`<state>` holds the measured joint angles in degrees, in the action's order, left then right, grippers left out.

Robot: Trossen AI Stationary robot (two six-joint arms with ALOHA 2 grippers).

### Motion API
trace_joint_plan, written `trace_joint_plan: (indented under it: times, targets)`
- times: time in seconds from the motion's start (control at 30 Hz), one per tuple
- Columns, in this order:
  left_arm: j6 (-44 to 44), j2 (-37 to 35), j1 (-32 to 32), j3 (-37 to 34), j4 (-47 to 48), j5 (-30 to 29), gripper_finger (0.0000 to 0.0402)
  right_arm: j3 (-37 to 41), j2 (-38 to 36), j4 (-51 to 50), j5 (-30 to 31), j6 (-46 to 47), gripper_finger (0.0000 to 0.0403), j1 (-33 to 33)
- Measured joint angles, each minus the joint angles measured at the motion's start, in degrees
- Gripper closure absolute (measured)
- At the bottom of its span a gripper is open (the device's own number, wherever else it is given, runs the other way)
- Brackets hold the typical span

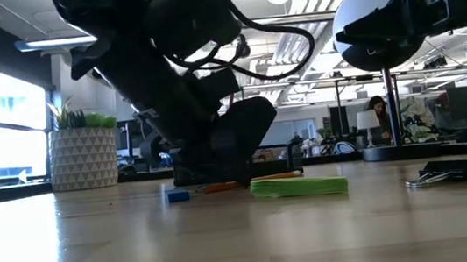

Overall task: Pick and place office supplies into organizer
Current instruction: Put the orange pencil into the black desk organizer

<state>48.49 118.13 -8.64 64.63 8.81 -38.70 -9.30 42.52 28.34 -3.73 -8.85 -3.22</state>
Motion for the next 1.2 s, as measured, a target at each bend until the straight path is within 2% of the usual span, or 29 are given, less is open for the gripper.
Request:
trace_joint_plan:
  times: [0.4,0.5,0.63,0.7,0.9,1.07,1.2]
  targets:
    - [-0.2,-0.1,0.0,-0.4,-0.8,1.4,0.0293,0.0,0.0,-0.2,-0.2,0.4,0.0265,0.0]
    - [-0.2,-0.1,0.0,-0.5,-1.4,2.2,0.0322,0.0,0.0,-0.2,-0.2,0.3,0.0265,0.0]
    - [-0.2,-0.2,0.1,-0.5,-1.8,4.2,0.0379,0.0,0.0,-0.2,-0.2,0.3,0.0265,0.0]
    - [-0.2,-0.2,0.1,-0.5,-1.8,4.4,0.0392,0.0,0.0,-0.2,-0.2,0.2,0.0265,0.0]
    - [-0.2,-0.1,0.1,-0.5,-2.0,4.4,0.0368,0.0,0.0,-0.4,-0.2,0.0,0.0265,0.0]
    - [-0.9,-0.3,0.0,-0.6,-3.0,3.3,0.0394,0.0,0.1,-0.3,-0.2,0.8,0.0265,0.0]
    - [-2.1,-0.8,0.0,-0.7,-4.3,4.0,0.0391,0.0,0.0,4.3,-3.3,4.9,0.0265,0.0]
